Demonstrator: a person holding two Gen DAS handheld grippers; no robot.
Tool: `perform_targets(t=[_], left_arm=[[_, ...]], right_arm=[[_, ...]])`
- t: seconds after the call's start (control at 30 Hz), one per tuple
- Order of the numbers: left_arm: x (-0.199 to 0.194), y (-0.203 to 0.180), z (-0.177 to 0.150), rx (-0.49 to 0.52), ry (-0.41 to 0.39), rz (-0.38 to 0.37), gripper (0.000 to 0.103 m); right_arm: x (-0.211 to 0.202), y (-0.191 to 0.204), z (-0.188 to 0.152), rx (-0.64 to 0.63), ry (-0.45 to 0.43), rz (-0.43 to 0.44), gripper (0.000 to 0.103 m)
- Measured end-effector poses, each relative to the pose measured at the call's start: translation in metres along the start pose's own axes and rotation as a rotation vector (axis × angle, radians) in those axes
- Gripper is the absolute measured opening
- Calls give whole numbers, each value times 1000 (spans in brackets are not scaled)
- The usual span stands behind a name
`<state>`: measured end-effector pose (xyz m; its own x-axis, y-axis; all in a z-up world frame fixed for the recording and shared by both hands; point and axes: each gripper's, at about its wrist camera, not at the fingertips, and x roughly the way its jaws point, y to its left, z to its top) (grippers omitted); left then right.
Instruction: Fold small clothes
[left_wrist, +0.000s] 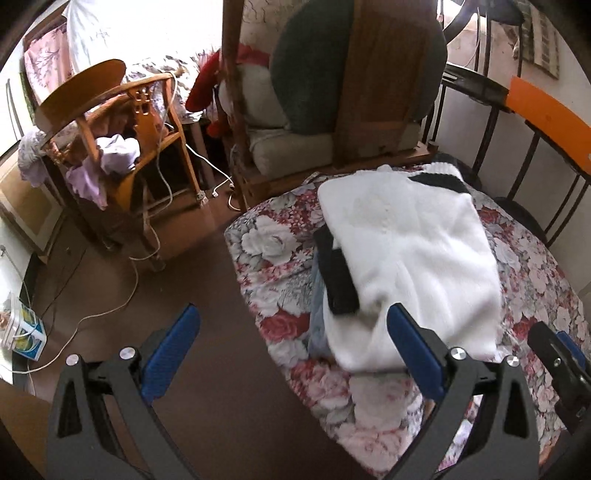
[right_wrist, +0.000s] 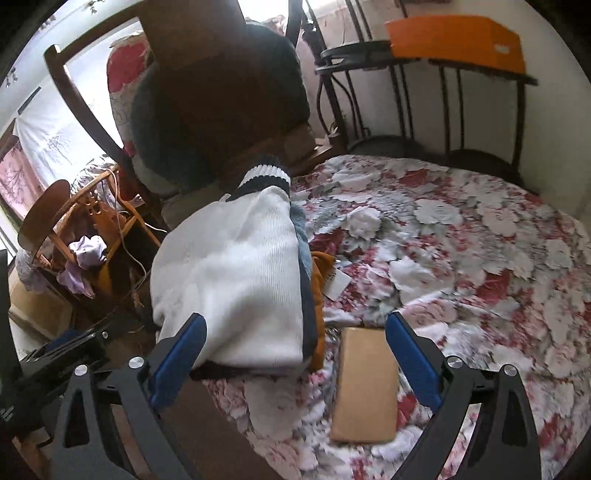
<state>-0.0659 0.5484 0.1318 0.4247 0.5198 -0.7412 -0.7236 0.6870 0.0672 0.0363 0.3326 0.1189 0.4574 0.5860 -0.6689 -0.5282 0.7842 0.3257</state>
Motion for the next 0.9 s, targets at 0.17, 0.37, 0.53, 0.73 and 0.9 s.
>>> perform_targets(t=[0.17, 0.37, 0.53, 0.73, 0.9], left_arm=[[-33, 10, -21, -19, -3, 1, 99], [-65, 15, -40, 7, -21, 23, 99], [-88, 17, -48, 40, -39, 31, 99], [-115, 22, -51, 48, -70, 26, 99], [-130, 23, -50, 24, -85, 1, 99]], right_arm=[[-32, 5, -12, -13, -3, -15, 99], [-65, 18, -22, -72, -18, -28, 99], [-86, 30, -36, -149, -1, -51, 99], [-113, 27, -46, -175, -25, -64, 99], [-129, 28, -45, -187, -50, -54, 99]])
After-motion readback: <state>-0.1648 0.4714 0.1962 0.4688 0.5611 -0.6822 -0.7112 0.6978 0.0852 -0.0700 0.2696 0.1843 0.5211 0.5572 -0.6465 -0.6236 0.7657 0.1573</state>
